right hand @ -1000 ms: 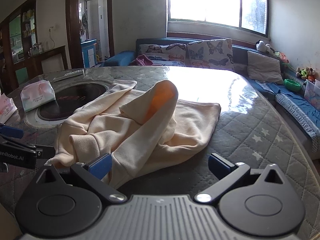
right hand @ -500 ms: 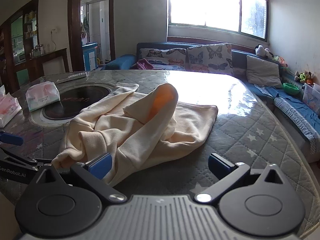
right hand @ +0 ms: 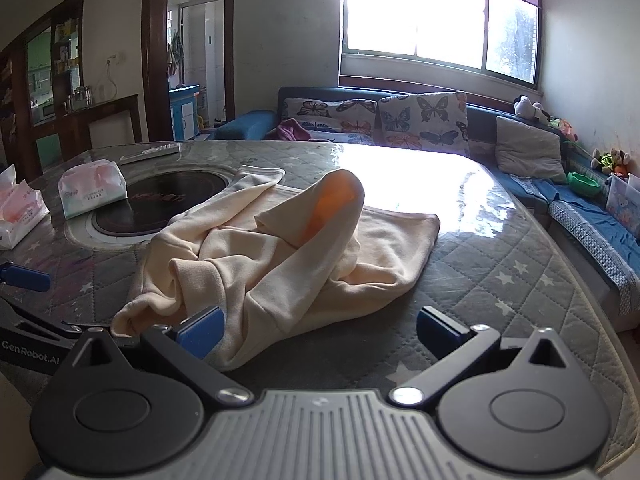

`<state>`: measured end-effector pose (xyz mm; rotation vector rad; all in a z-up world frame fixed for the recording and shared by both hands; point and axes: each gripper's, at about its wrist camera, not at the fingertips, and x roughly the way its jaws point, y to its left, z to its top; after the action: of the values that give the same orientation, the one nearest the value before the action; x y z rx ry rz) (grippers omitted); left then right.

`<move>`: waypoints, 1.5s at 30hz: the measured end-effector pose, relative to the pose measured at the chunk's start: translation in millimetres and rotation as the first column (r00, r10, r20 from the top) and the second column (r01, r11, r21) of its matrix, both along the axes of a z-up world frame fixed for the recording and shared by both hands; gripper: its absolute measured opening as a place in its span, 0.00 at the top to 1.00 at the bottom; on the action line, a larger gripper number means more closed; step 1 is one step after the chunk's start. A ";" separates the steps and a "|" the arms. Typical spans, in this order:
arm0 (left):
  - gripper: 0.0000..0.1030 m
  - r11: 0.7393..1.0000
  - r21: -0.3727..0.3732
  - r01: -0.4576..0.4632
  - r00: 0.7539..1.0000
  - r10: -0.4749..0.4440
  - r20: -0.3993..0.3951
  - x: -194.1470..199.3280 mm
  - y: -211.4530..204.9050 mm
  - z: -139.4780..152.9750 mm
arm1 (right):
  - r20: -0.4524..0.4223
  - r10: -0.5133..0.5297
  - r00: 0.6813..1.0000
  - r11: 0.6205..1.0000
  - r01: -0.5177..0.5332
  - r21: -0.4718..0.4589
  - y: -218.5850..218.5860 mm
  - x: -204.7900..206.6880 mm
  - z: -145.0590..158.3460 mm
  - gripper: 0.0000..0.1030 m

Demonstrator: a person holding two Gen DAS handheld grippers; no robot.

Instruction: Fold clothes

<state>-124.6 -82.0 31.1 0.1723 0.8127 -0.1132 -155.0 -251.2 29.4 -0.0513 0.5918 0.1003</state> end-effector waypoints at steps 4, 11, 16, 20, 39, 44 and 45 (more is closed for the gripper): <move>0.00 1.000 0.003 0.003 1.000 -0.003 -0.006 0.6 -0.7 -1.5 | -0.002 0.001 1.000 1.000 -0.001 -0.003 1.2 0.1 -0.3 0.00; 0.00 1.000 0.001 0.004 1.000 -0.004 -0.009 1.0 -0.1 -2.3 | -0.003 0.000 1.000 1.000 0.000 -0.002 1.8 0.3 -0.5 0.00; 0.00 1.000 0.001 0.008 1.000 -0.008 -0.011 1.5 -1.0 -2.0 | -0.005 0.000 1.000 1.000 0.000 -0.002 1.7 0.8 -0.7 0.00; 0.00 1.000 0.000 0.010 1.000 -0.010 -0.012 2.1 -1.2 -2.1 | -0.008 0.000 1.000 1.000 0.000 0.000 1.9 1.7 -1.1 0.00; 0.00 0.999 0.005 0.036 0.999 -0.036 -0.012 20.8 0.0 6.0 | -0.032 0.023 0.999 1.000 -0.023 0.000 5.1 26.8 -2.2 0.00; 0.00 0.999 0.007 0.040 0.999 -0.040 -0.004 31.6 0.4 11.8 | -0.031 0.034 0.999 0.999 -0.034 -0.007 4.1 40.1 1.5 0.00; 0.00 0.999 0.008 0.042 0.999 -0.042 0.000 34.1 0.5 13.2 | -0.032 0.035 0.999 0.999 -0.035 -0.003 2.7 44.7 2.8 0.00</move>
<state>-90.4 -81.5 44.3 0.1966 0.8094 -0.1493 -110.3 -248.5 32.2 -0.0637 0.6235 0.1345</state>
